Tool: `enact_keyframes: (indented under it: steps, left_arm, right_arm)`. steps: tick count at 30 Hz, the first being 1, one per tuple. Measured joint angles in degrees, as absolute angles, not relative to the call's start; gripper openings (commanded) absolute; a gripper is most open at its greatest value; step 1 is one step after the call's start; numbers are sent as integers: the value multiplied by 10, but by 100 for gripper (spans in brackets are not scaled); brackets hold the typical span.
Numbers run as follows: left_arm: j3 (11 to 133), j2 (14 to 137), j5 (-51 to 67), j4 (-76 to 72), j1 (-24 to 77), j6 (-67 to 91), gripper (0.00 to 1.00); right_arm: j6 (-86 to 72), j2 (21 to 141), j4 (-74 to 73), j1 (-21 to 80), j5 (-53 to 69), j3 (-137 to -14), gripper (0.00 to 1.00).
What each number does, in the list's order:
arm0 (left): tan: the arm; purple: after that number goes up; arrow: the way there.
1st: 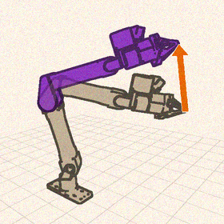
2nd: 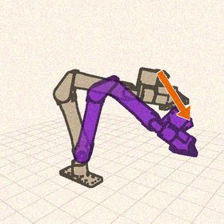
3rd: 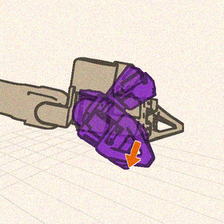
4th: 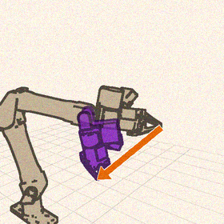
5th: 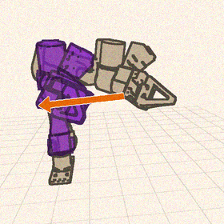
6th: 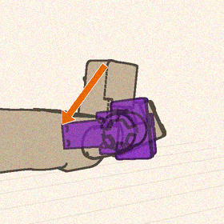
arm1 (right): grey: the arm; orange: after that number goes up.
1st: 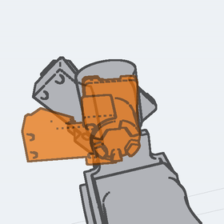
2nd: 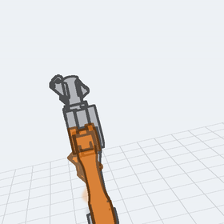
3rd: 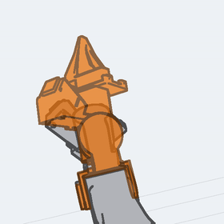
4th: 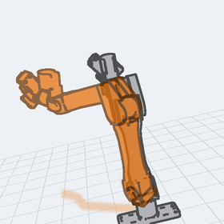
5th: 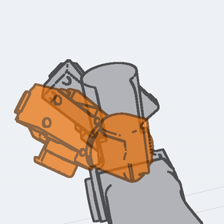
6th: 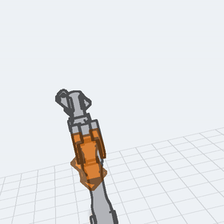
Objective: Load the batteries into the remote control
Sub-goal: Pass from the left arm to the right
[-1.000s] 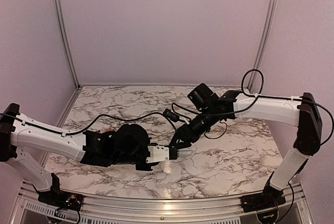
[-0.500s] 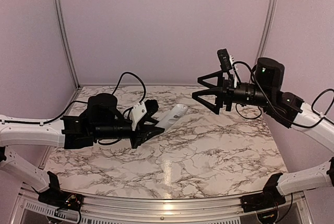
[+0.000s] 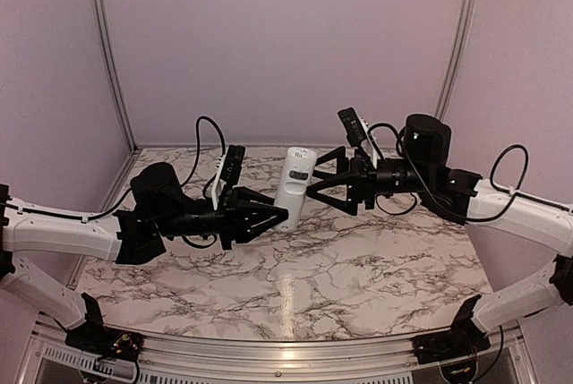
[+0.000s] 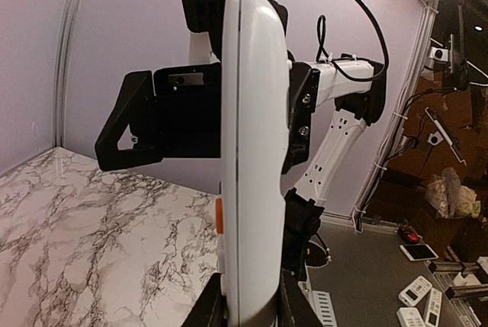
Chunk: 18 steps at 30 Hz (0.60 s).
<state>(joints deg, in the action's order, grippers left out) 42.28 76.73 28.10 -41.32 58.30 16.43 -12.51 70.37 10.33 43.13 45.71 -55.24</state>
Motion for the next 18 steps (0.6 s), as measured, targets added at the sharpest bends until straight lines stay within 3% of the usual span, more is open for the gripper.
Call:
enact_keyframes:
  steps: [6, 14, 18]
  left_arm:
    - [423, 795, 297, -451, 578, 207, 0]
    - [423, 811, 312, -471, 576, 225, 0]
    - [423, 818, 315, -473, 576, 230, 0]
  right_arm:
    - [-136, 725, 120, 460, 505, -559, 77]
    - [-158, 745, 136, 465, 519, -587, 55]
    - [-168, 760, 142, 465, 522, -600, 39]
